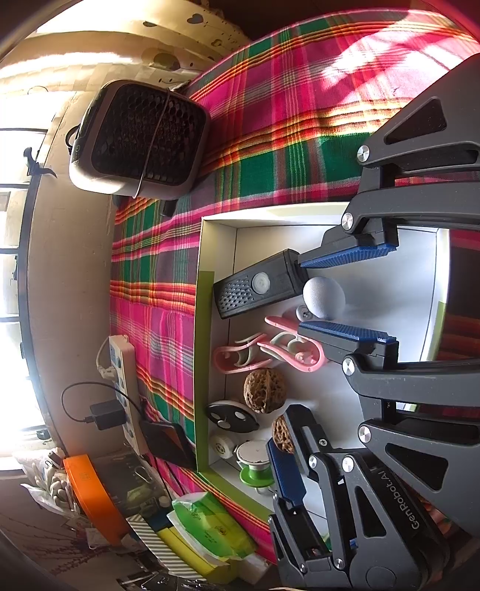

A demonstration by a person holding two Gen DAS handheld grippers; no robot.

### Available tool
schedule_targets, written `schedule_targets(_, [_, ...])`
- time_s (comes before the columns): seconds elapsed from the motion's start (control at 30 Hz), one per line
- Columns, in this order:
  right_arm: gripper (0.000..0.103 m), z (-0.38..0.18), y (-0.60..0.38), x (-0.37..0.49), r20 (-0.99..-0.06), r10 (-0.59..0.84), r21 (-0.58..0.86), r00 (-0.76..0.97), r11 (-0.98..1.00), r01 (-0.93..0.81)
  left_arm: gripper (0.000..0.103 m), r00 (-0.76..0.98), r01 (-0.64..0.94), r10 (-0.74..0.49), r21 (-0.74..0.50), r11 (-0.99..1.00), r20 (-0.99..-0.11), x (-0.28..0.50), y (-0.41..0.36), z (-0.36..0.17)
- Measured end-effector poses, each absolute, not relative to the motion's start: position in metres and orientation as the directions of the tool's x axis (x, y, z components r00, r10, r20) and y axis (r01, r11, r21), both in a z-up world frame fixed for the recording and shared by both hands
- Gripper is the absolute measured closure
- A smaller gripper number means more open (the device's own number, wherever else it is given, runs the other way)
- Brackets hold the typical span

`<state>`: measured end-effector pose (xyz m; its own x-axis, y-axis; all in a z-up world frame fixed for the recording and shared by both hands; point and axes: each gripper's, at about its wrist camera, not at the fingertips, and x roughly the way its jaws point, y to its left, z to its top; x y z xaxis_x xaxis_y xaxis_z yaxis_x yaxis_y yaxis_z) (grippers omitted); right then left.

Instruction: Organize objects

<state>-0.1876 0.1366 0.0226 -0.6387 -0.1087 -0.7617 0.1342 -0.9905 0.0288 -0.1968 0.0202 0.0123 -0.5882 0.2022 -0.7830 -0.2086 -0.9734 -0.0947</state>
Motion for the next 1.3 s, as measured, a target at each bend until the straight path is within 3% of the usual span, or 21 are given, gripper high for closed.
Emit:
schedule_targets(0.17, [0.072, 0.025, 0.138, -0.185, -0.757, -0.098, 0.024, -0.646, -0.992, 0.122, 0.068, -0.595, -0.204, 0.197, -0.090, -0.975, -0.779, -0.194, 0.020, 0.015])
schedule_targets(0.27, [0.066, 0.026, 0.138, -0.183, -0.753, -0.101, 0.028, -0.650, -0.992, 0.121, 0.068, -0.600, -0.200, 0.193, -0.088, -0.976, -0.777, -0.193, 0.020, 0.016])
schedule_targets(1.3, [0.065, 0.046, 0.136, -0.146, -0.702, -0.134, 0.073, -0.700, -0.991, 0.116, 0.068, -0.677, -0.148, 0.143, -0.056, -0.987, -0.722, -0.144, 0.016, 0.044])
